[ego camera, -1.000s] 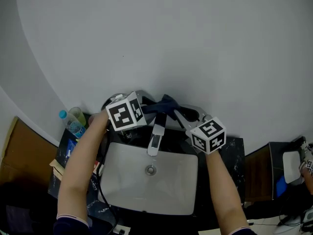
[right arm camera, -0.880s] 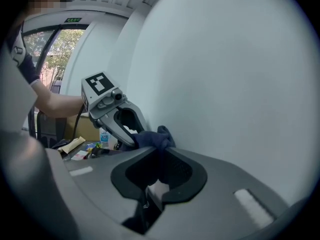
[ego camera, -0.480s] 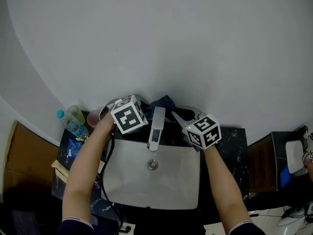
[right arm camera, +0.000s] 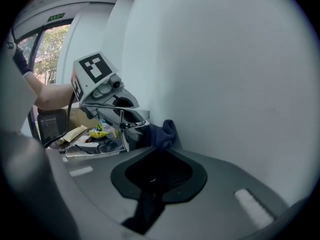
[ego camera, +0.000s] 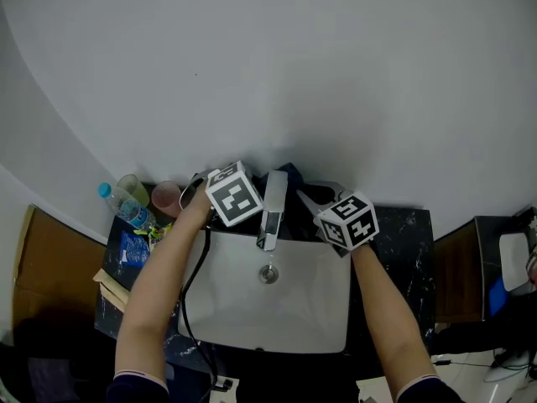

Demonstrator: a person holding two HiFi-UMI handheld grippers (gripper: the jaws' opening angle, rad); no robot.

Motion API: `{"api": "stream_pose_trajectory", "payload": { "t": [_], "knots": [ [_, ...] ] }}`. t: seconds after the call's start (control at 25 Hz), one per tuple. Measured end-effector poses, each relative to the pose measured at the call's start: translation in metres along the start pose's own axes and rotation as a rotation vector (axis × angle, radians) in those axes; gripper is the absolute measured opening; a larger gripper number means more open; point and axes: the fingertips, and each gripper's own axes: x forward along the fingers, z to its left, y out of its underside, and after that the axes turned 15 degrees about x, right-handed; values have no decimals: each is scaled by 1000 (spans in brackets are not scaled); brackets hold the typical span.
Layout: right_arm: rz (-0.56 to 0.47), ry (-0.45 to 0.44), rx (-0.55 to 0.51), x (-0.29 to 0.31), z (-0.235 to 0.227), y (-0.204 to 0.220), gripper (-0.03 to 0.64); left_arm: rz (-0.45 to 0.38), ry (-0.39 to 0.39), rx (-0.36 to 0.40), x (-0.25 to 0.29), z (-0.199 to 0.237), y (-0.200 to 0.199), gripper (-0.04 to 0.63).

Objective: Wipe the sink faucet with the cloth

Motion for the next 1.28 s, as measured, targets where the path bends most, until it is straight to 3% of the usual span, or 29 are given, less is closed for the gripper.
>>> {"api": "stream_pose_trajectory", "payload": {
  "t": [0.12,0.24,0.56,1.12,1.28],
  "knots": [
    [5,2,3,1,0,1,38,29,-31,-1,-1,0,-1,52],
    [16,2,5,3,0,6,38,16,-42,-52,4,-5,1,52],
    [39,10,24,12,-1,21,38,-121,-13,-210,11,-11,4,48],
    [162,63,55,30,-5,66,38,-146,70,-386,53,-36,26,49],
    [161,66,65,31,-5,65,38,-146,55,-372,52,-33,26,48]
  ]
}}
